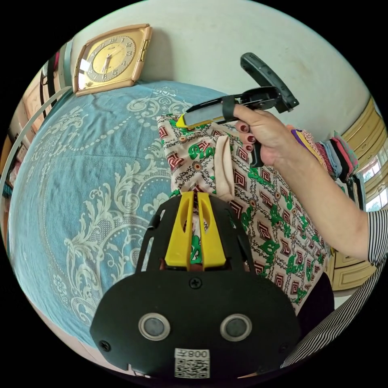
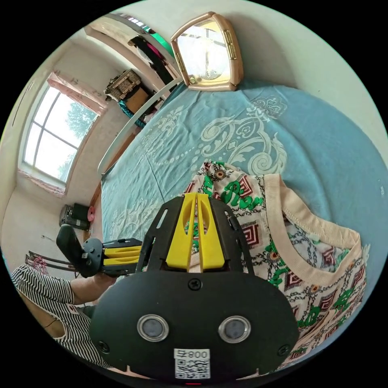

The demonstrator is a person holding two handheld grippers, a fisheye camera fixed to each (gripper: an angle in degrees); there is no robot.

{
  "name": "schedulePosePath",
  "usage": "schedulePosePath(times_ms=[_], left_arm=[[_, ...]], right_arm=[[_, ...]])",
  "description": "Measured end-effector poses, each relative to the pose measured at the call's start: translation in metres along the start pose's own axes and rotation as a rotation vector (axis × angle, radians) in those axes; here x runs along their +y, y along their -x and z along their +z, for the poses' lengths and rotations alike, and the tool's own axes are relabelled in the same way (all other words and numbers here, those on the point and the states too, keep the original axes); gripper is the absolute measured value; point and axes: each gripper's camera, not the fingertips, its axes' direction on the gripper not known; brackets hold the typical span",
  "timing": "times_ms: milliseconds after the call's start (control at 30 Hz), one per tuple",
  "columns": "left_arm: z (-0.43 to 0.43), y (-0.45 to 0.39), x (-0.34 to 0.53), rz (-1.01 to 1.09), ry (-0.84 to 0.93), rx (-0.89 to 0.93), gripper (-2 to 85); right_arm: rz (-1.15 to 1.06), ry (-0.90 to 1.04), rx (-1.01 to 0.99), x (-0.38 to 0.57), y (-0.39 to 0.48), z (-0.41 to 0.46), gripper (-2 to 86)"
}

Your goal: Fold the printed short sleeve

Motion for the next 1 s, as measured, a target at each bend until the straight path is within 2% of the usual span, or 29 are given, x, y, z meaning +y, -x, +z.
schedulePosePath(times_ms=[67,300,433,567,767,900,1000], left_arm=[[-0.002,0.005,0.005,-0.029,-0.014,0.005,1.1],[-0.012,0.006,0.017,-0.025,-0.038,0.002,0.9],[-0.015,0.011,0.025,-0.029,-0.026,0.018,0.8],[-0.019,0.014,0.032,-0.033,-0.015,0.024,0.8],[-0.041,0.013,0.040,-0.022,-0.044,0.017,0.4],[-0.039,0.014,0.043,-0.021,0.009,0.020,0.3],[-0.063,0.016,0.049,-0.020,-0.024,0.026,0.3]], right_arm=[[-0.015,0.065,0.082,-0.010,0.011,0.017,0.1],[-0.039,0.055,0.069,-0.010,0.046,0.000,0.1],[-0.042,-0.012,0.096,0.025,0.068,-0.040,0.1],[-0.066,-0.089,0.039,0.074,0.099,-0.092,0.1],[-0.087,-0.022,0.022,0.138,0.150,-0.113,0.1],[-0.061,0.014,0.066,0.158,0.171,-0.120,0.2],[-0.024,-0.021,-0.034,0.170,0.180,-0.150,0.1]])
